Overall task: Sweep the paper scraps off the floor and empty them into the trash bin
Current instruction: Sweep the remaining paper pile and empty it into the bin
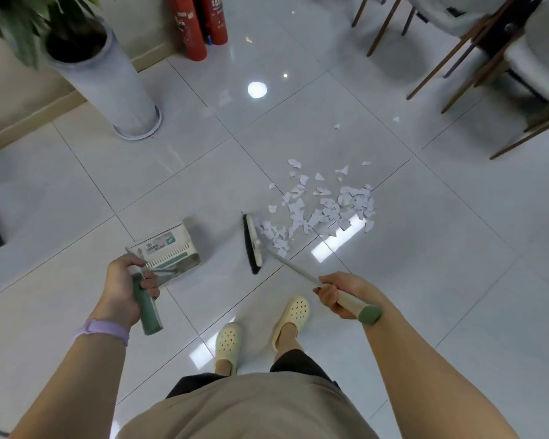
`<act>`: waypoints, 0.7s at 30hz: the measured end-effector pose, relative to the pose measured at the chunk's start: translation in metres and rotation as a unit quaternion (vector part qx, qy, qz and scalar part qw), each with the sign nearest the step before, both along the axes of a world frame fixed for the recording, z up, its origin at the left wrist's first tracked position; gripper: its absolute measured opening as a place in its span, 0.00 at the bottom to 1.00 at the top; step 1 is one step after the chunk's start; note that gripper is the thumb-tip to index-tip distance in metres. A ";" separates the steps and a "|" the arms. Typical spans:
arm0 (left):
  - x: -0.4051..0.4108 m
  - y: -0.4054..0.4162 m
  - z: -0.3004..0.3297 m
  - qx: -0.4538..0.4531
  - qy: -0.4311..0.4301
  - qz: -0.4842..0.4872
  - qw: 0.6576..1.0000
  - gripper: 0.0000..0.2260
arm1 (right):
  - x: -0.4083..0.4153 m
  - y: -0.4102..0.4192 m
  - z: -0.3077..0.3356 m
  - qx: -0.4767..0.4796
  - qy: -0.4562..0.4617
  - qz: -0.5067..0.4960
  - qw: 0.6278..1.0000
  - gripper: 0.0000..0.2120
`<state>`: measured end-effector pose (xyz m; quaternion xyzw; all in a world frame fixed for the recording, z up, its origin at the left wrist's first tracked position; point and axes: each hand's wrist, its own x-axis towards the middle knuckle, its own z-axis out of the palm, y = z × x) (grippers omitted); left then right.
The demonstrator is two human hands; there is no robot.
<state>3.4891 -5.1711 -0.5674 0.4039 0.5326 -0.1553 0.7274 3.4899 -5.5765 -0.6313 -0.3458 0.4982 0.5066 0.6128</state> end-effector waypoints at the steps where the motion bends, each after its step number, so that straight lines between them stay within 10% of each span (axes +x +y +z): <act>1: 0.008 -0.014 -0.001 0.002 -0.002 -0.004 1.000 0.11 | 0.009 -0.018 0.003 -0.017 -0.005 0.015 1.000 0.11; 21: 0.152 -0.099 0.032 -0.031 -0.065 -0.028 0.997 0.17 | 0.100 -0.038 0.026 -0.131 -0.108 0.054 0.984 0.08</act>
